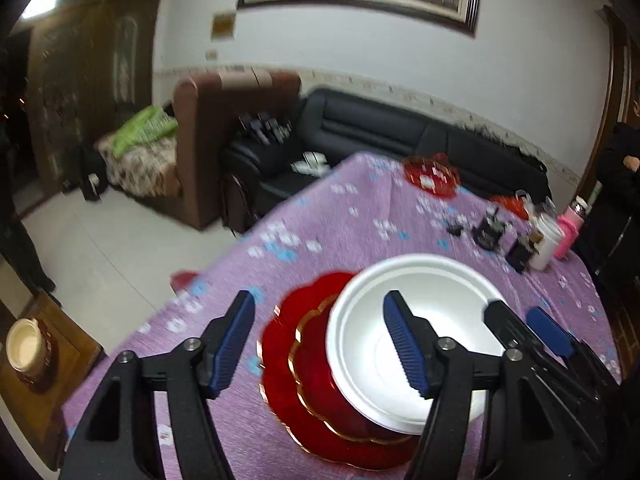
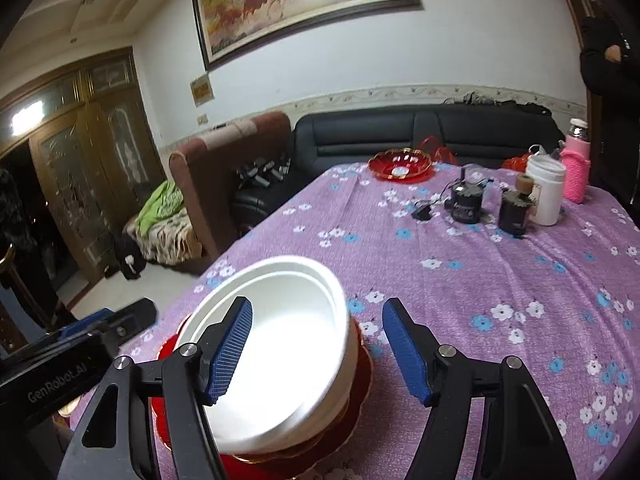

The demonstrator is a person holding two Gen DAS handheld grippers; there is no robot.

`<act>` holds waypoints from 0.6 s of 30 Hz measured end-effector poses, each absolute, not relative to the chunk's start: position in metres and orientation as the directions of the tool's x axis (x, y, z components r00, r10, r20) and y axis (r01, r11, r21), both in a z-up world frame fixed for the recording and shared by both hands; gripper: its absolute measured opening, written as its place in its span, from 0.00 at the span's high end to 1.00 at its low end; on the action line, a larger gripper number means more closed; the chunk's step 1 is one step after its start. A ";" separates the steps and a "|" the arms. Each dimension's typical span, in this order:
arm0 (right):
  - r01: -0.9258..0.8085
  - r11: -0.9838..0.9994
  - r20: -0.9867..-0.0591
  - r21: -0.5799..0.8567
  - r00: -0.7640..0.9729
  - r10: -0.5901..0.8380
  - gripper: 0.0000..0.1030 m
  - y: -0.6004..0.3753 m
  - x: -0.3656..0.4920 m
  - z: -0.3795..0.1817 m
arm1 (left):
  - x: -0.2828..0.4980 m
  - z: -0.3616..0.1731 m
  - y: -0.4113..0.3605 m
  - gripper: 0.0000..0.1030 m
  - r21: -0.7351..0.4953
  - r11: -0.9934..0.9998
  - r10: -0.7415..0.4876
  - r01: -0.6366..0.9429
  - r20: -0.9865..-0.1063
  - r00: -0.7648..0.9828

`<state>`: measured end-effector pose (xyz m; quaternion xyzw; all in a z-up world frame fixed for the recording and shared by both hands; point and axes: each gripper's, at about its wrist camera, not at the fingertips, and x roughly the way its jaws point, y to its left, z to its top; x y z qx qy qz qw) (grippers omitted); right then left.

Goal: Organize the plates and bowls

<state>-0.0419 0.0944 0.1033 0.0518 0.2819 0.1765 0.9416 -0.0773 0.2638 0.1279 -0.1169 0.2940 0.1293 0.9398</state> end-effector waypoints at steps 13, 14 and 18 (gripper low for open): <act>-0.288 0.934 -0.384 0.210 0.854 0.350 0.18 0.061 -0.105 0.127 | -0.139 0.176 0.233 0.03 -0.083 0.898 0.396 -0.433 -0.278 0.875; -0.289 0.935 -0.379 0.208 0.857 0.349 0.17 0.060 -0.108 0.127 | -0.140 0.177 0.229 0.02 -0.077 0.902 0.392 -0.426 -0.269 0.879; -0.294 0.938 -0.368 0.185 0.864 0.344 0.15 0.058 -0.119 0.124 | -0.144 0.180 0.215 0.00 -0.060 0.910 0.381 -0.411 -0.273 0.883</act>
